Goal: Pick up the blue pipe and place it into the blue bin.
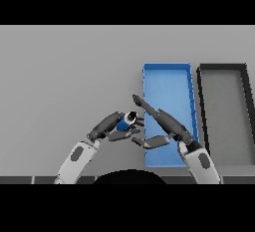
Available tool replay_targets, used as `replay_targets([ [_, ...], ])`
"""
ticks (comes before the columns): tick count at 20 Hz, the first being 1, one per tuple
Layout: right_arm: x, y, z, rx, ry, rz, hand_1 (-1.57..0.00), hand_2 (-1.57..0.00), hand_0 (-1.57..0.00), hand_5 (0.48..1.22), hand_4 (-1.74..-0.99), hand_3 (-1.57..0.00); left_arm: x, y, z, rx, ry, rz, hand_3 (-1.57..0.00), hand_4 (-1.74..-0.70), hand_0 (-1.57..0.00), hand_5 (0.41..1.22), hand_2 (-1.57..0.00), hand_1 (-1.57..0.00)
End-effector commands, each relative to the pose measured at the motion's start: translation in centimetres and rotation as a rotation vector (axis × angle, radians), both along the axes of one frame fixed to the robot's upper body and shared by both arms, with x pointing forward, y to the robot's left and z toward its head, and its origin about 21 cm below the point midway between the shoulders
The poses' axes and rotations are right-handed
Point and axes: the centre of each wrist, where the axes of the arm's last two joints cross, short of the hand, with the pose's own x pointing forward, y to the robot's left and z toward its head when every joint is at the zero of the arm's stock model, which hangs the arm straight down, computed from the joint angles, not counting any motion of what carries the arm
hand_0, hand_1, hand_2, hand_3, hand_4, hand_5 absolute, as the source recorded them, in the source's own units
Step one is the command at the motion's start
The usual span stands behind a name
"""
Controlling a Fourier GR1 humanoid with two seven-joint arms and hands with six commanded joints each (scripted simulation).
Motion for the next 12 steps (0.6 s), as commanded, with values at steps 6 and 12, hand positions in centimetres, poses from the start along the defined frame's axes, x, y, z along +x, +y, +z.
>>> replay_targets([
  [6,1.5,3.3,1.7,-0.022,-0.003,0.117,0.00,0.00,0.00,0.514,-1.200,0.00,0.2,-0.1,-0.2,-0.033,0.026,-0.034,-1.57,-1.47,-1.57,1.221,-1.57,-1.57],
  [12,3.5,5.4,2.0,-0.058,0.017,0.176,-0.44,-0.43,-0.40,0.520,-1.303,-0.31,0.2,-0.1,-0.7,-0.013,0.052,-0.031,-1.30,-1.56,-1.57,1.221,-1.54,-1.57],
])
